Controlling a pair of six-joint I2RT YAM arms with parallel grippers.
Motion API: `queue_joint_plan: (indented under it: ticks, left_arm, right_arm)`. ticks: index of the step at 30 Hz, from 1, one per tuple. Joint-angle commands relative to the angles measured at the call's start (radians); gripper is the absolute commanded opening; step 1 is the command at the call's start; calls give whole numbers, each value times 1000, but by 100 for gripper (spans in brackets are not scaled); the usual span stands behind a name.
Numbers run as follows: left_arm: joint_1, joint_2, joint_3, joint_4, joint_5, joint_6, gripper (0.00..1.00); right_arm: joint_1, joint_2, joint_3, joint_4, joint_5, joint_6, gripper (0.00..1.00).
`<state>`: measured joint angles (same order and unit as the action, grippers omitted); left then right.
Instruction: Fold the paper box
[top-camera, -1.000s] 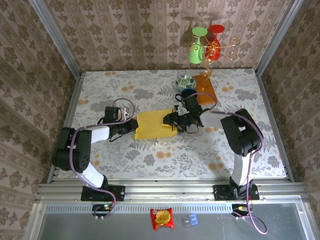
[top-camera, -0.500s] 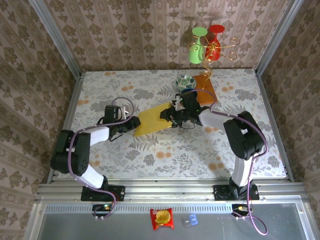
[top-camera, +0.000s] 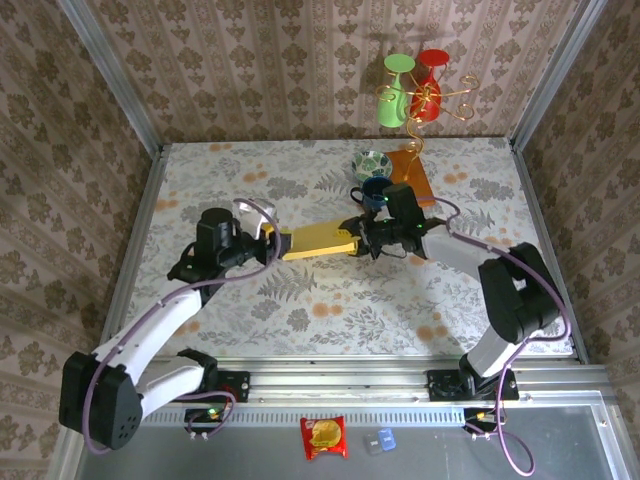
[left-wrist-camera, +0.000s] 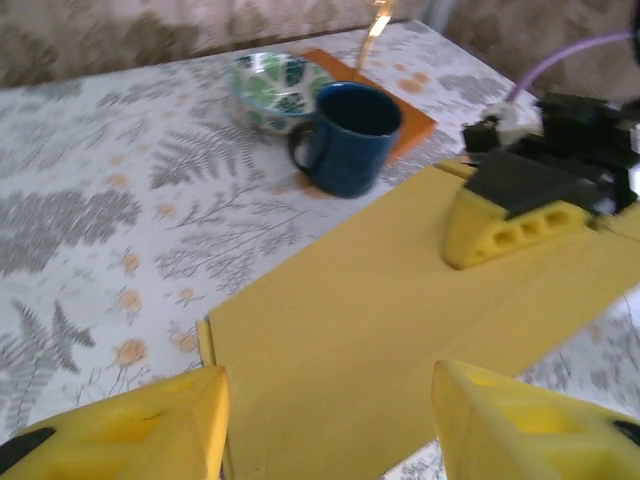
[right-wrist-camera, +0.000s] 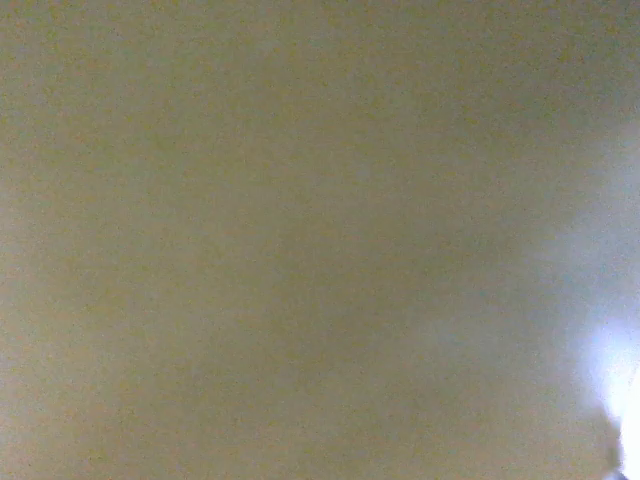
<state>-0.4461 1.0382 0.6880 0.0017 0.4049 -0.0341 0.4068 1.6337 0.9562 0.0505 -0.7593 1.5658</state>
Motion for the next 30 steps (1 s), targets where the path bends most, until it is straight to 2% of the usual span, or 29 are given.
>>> queue_joint_plan:
  ticks: [1, 4, 8, 23, 30]
  left_arm:
    - [-49, -17, 48, -199, 81, 377, 58]
    - [-104, -48, 41, -280, 61, 575, 67]
    - [-112, -24, 35, -311, 67, 669, 71]
    - [-227, 180, 38, -203, -7, 767, 74]
    - [-252, 244, 57, -177, -37, 758, 61]
  right_arm:
    - [-15, -82, -70, -50, -51, 230, 31]
    - [-25, -118, -147, -32, -99, 342, 32]
    - [-41, -168, -178, -114, -128, 351, 32]
    - [-58, -235, -277, -165, -175, 406, 31]
    - [-77, -235, -318, -131, -176, 418, 32]
